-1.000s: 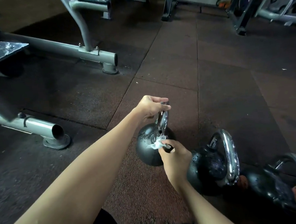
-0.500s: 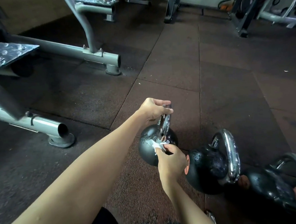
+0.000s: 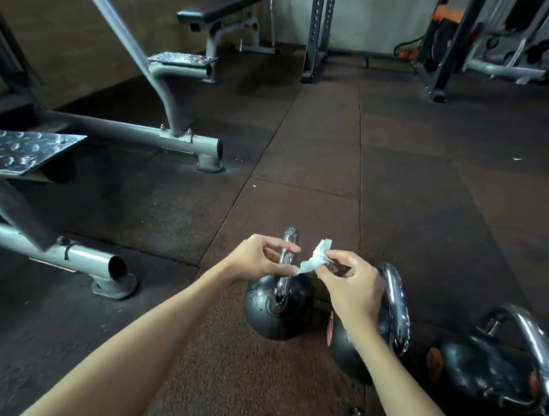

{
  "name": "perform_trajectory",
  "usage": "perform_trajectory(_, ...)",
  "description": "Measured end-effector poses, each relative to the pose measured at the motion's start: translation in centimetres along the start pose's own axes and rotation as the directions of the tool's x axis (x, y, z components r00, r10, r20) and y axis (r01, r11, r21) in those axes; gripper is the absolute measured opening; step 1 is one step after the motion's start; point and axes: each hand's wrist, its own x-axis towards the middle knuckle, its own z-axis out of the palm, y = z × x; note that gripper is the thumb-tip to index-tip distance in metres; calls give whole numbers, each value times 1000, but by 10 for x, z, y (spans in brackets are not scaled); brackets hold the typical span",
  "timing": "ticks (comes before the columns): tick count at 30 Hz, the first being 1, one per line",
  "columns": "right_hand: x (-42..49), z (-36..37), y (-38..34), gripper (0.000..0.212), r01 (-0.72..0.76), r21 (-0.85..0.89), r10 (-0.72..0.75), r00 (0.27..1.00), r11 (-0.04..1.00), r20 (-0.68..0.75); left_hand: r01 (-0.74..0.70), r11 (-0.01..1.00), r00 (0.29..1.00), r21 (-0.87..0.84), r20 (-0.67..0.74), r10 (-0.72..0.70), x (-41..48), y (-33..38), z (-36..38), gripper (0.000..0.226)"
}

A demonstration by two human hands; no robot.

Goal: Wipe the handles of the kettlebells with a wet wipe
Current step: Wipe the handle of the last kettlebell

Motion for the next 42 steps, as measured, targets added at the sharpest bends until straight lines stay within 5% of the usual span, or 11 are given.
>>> perform_trajectory(15, 68, -3, -4, 18, 126, -32, -109, 939, 992, 325, -7, 996, 998, 89, -57, 12, -34, -1, 14, 56)
perform_trajectory(24, 57, 9, -32, 16, 316, -7, -254, 776, 949, 577, -8, 995, 997, 101, -72, 16, -76, -13, 25, 57)
perform_trajectory(30, 46, 20, -32, 21, 455, -5, -302, 599, 891, 742, 6, 993, 997, 117, -82, 4, -103, -21, 36, 54)
perform_trajectory(35, 47, 34, -27, 18, 406, 11, -312, 684, 914, 659, 13, 994, 997, 111, -84, -3, -109, -22, 35, 54)
perform_trajectory(39, 32, 28, -24, 17, 475, 70, -383, 603, 877, 700, 8, 996, 995, 91, -100, 1, -111, -25, 32, 53)
perform_trajectory(42, 31, 34, -18, 16, 425, 60, -377, 719, 903, 584, 16, 998, 996, 65, -89, -10, -116, -27, 33, 55)
